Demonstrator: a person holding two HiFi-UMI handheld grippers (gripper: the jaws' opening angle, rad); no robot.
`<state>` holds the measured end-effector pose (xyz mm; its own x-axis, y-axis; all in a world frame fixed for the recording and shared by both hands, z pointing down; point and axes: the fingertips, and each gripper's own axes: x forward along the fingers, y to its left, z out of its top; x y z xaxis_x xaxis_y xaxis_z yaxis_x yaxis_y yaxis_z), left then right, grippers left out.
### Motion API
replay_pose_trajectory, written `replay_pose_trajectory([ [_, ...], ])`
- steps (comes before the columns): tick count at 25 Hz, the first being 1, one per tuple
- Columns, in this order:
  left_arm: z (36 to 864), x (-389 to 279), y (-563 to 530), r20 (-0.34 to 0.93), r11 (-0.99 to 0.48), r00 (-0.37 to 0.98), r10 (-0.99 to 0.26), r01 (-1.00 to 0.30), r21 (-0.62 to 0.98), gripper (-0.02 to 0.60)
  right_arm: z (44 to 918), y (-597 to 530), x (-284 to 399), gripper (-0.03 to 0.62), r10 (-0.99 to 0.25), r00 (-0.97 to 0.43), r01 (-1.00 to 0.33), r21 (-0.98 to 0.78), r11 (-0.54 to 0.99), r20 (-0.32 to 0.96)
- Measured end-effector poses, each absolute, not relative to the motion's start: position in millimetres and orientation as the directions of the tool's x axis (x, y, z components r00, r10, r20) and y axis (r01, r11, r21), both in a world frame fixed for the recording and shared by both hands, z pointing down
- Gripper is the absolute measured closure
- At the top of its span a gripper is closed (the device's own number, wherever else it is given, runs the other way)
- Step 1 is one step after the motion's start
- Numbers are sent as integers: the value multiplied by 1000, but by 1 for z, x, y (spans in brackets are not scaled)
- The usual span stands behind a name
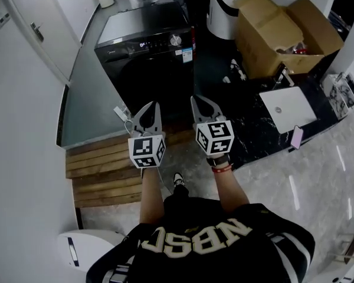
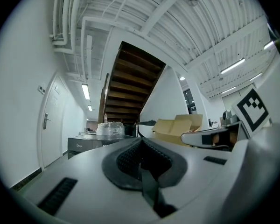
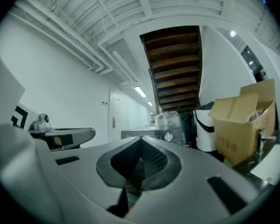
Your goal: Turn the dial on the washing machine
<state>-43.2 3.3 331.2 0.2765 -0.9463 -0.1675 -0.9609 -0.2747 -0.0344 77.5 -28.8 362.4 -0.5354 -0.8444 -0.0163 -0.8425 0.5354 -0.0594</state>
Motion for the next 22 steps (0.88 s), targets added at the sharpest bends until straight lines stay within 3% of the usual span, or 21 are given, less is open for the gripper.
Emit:
replay_pose_trajectory([
  [12,331,-102,-129,-178,-330,328,-928,-944,-19,568,358,-157,9,586,-866,-500,-866,-17,500,-5],
  [22,350,-110,-191,-136,-352,350,-927,-936,-9,568,382,-217,-8,586,-869,-492,-870,-7,492,42],
])
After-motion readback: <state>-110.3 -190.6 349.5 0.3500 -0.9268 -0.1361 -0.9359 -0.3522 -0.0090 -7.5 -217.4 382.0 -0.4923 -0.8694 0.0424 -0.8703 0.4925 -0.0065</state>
